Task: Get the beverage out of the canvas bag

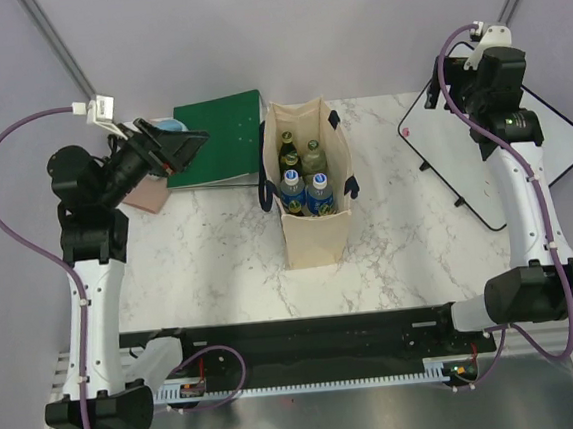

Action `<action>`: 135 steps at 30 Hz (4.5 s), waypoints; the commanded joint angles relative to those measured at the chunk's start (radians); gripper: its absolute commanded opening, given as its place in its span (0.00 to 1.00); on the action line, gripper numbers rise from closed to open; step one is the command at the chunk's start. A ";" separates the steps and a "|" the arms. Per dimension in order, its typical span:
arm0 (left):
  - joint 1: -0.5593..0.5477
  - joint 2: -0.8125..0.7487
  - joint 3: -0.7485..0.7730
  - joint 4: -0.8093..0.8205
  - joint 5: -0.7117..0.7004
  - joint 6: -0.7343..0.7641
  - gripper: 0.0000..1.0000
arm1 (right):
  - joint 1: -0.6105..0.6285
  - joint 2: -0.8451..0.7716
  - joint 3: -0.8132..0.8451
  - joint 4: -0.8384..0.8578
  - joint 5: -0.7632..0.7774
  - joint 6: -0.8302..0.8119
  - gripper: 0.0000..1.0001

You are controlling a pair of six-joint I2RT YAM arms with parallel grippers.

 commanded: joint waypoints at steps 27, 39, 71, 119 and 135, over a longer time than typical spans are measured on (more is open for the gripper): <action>-0.324 0.041 -0.100 -0.124 -0.227 0.031 1.00 | 0.583 0.282 0.328 -0.201 -0.485 -0.175 0.98; -0.338 0.010 -0.159 -0.166 -0.293 0.055 1.00 | 0.649 0.575 0.525 -0.201 -0.222 -0.006 0.70; -0.338 0.015 -0.199 -0.181 -0.307 0.089 1.00 | 0.655 0.850 0.674 -0.139 0.015 -0.096 0.61; -0.338 -0.010 -0.208 -0.184 -0.322 0.098 1.00 | 0.605 0.482 0.918 0.104 -0.045 -0.188 0.00; -0.340 -0.010 -0.202 -0.183 -0.321 0.109 1.00 | 0.358 0.343 0.797 0.074 -0.033 -0.210 0.00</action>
